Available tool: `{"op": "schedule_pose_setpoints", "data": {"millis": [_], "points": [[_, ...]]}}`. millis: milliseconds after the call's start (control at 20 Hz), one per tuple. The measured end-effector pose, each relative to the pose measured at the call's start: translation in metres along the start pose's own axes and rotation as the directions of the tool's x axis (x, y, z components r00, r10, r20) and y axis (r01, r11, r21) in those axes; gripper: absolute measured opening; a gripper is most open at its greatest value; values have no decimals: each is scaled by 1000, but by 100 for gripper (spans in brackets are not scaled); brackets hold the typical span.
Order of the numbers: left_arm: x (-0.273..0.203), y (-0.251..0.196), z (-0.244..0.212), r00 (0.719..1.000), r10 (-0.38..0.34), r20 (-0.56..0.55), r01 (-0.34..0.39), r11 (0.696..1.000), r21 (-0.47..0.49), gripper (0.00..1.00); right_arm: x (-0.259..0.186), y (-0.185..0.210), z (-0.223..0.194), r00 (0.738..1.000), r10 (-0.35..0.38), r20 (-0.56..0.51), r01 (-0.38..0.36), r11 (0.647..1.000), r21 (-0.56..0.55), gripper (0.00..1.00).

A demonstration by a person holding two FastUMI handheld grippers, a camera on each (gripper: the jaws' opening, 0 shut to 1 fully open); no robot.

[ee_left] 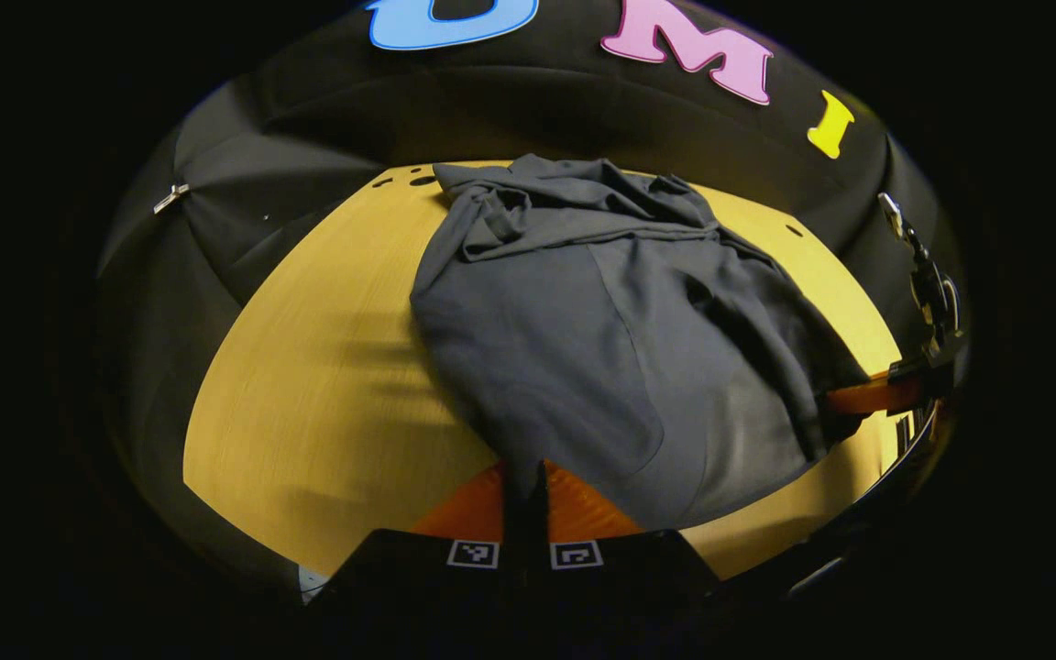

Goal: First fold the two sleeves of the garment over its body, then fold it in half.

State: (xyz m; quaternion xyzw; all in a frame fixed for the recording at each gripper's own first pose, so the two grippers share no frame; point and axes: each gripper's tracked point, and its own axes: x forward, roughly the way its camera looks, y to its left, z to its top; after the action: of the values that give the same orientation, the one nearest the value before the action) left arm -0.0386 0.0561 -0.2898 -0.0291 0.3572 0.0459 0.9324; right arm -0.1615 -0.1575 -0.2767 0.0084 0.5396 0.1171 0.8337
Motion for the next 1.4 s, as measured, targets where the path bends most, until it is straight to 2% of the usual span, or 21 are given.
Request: {"op": "schedule_pose_setpoints", "data": {"millis": [400, 650, 900, 1200, 1400], "points": [[-16, -3, 52, 998, 17, 57, -17, 1000, 0, 6, -16, 15, 46, 995, 58, 81, -58, 998, -9, 5], [-18, -4, 96, 992, 4, 127, -2, 1000, -17, 6, -25, 24, 97, 984, 84, 155, -85, 996, 0, 5], [-17, 8, 129, 983, 30, 181, -27, 999, -18, 6, -27, 25, 147, 970, 100, 220, -95, 995, -36, 5], [-7, 17, 187, 974, 12, 227, 7, 996, -85, 6, -30, 18, 226, 941, 105, 321, -92, 994, -56, 6], [9, 21, 228, 970, 11, 243, 12, 996, -92, 6, -21, 15, 277, 917, 111, 384, -90, 993, -72, 5]]}}
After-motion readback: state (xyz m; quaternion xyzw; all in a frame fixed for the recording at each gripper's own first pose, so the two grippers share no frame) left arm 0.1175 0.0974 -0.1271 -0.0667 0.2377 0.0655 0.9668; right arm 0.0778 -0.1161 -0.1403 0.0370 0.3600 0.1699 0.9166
